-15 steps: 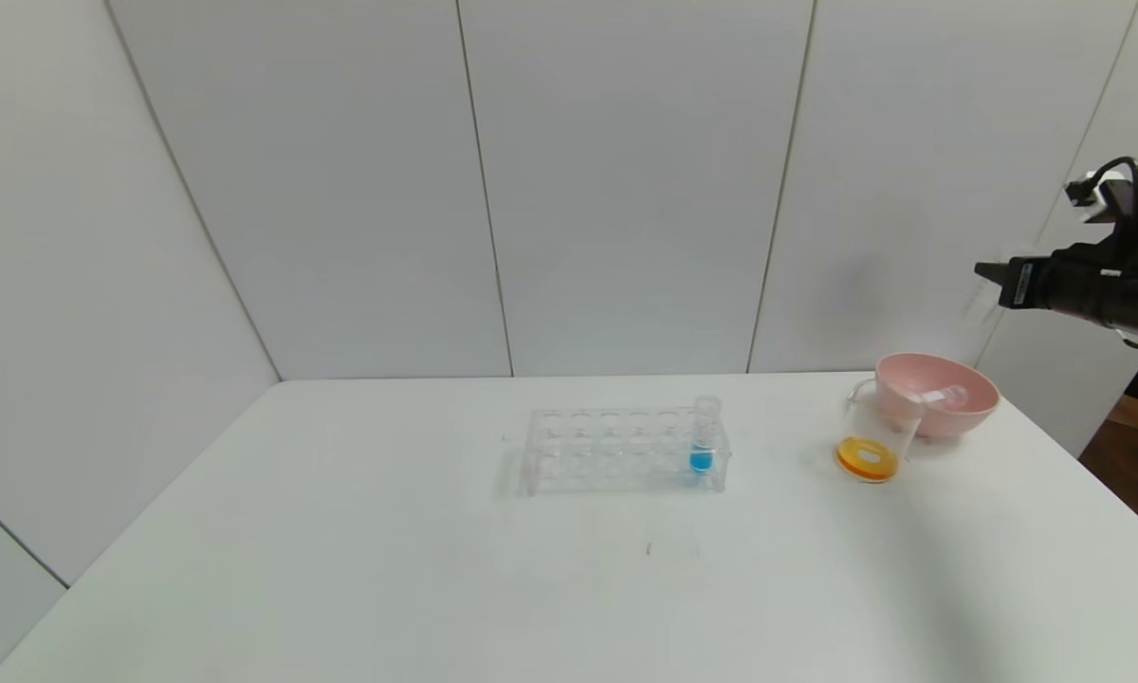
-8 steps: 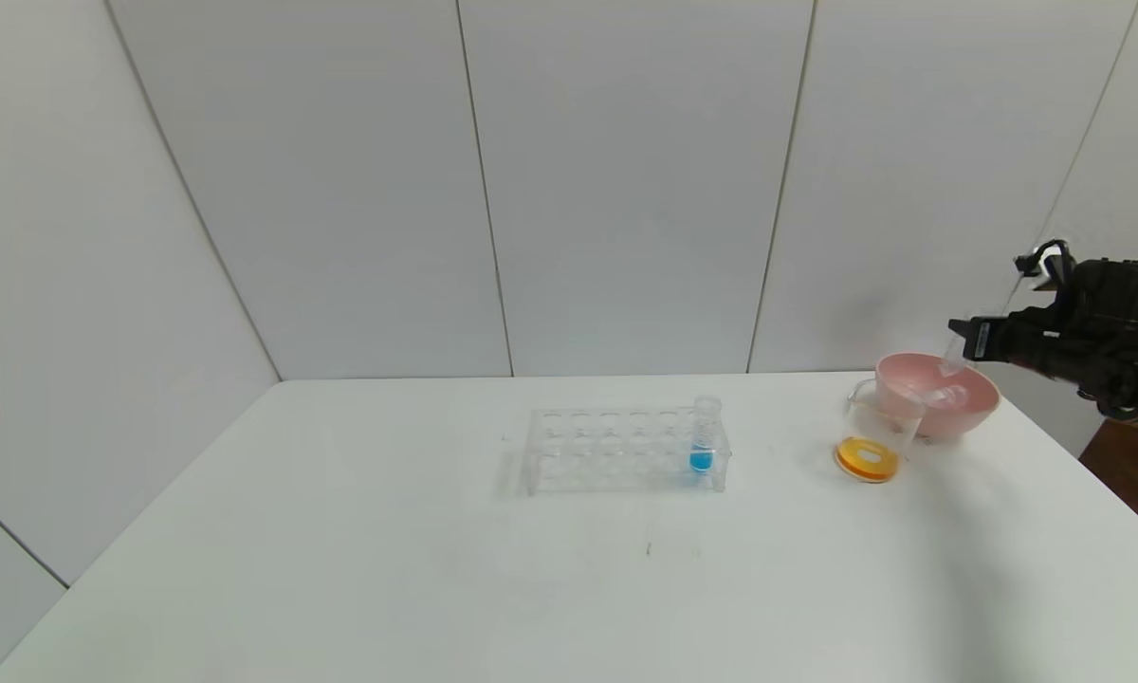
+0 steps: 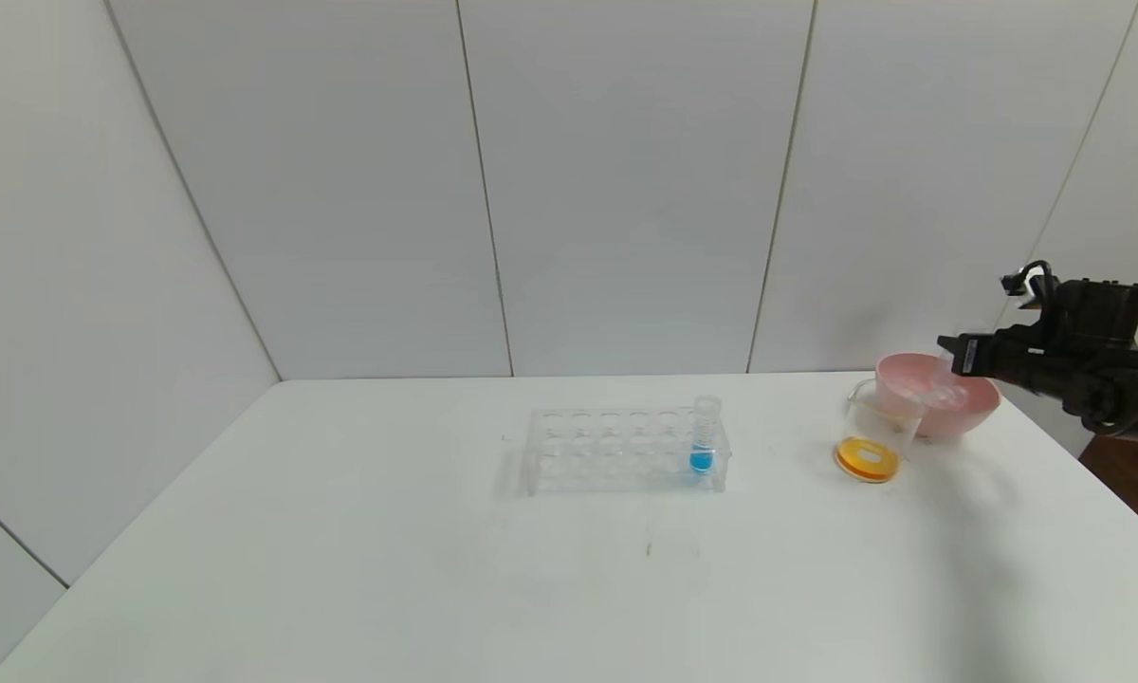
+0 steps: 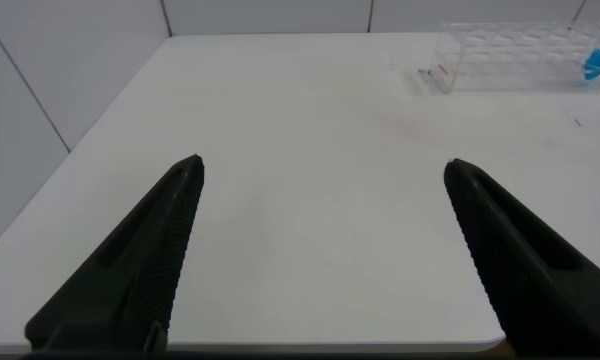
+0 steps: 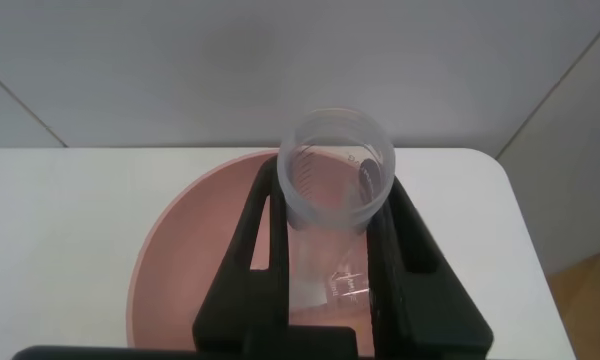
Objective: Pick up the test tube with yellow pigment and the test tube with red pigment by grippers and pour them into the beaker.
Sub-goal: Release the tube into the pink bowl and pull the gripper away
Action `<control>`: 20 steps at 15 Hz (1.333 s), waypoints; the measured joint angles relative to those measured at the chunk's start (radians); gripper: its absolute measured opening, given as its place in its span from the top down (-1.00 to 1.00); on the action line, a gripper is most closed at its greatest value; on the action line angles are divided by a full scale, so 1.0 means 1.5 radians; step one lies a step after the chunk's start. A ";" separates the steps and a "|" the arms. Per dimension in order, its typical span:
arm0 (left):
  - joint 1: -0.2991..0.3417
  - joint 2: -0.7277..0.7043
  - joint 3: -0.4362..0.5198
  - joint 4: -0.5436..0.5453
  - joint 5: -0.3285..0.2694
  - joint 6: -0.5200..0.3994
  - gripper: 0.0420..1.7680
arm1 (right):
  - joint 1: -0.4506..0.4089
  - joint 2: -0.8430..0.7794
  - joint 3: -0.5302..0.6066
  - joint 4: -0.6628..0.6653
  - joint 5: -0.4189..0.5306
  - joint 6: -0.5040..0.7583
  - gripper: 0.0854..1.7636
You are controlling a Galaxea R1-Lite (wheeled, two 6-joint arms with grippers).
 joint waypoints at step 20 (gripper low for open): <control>0.000 0.000 0.000 0.000 0.000 0.000 -0.94 | 0.022 -0.050 0.029 -0.025 -0.041 0.013 -0.73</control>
